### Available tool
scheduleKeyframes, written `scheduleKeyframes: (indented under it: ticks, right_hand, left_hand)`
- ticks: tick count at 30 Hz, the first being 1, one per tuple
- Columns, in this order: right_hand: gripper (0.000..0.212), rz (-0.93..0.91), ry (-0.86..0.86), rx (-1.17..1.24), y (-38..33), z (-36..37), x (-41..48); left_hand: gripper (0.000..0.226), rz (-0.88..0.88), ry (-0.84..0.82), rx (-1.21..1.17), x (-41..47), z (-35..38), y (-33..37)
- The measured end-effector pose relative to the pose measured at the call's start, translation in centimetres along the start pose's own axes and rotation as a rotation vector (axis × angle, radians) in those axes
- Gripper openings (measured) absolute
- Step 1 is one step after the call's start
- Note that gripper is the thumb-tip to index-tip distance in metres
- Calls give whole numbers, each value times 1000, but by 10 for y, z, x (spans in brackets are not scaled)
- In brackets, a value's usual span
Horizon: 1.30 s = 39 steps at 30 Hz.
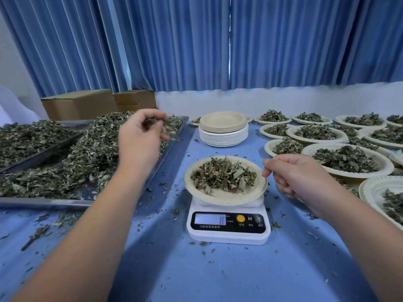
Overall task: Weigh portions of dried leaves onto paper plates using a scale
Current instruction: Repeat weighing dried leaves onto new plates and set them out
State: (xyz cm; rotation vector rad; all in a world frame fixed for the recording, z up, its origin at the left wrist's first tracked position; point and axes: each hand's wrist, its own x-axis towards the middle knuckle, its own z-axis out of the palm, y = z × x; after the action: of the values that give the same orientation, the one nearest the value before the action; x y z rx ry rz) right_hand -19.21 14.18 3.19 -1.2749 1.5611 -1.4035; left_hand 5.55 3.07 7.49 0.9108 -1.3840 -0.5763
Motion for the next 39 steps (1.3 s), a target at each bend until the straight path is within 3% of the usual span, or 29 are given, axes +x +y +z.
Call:
scheduleKeyframes:
  ticks: [3,7,15,19,22,26,30,39]
  right_hand:
    - [38,-2,-12,-1,3,2,1]
    - [37,11,-19,-6,5,2,1]
    - [36,13,29,14,0,0,-3]
    - [37,14,36,19,0,1,-3]
    - [38,9,27,-11,1,2,-3]
    - [38,1,21,-32,3,2,-2]
    - [37,-3,16,-46,4,2,0]
    - [36,-5,9,-31,6,1,1]
  left_hand:
    - [33,-54,44,193,9,-30,-18]
    - [26,-150,-73,513,13,-48,-38]
    - [28,-110,-230,796,10,-44,-51]
    - [24,-65,-196,796,4,-38,-49]
    - [18,84,-186,703,-6,-27,-40]
    - [25,305,-420,466,-29,-2,-19]
    - [53,298,-721,500,-43,14,-10]
    - [40,308,-766,541,-49,19,-7]
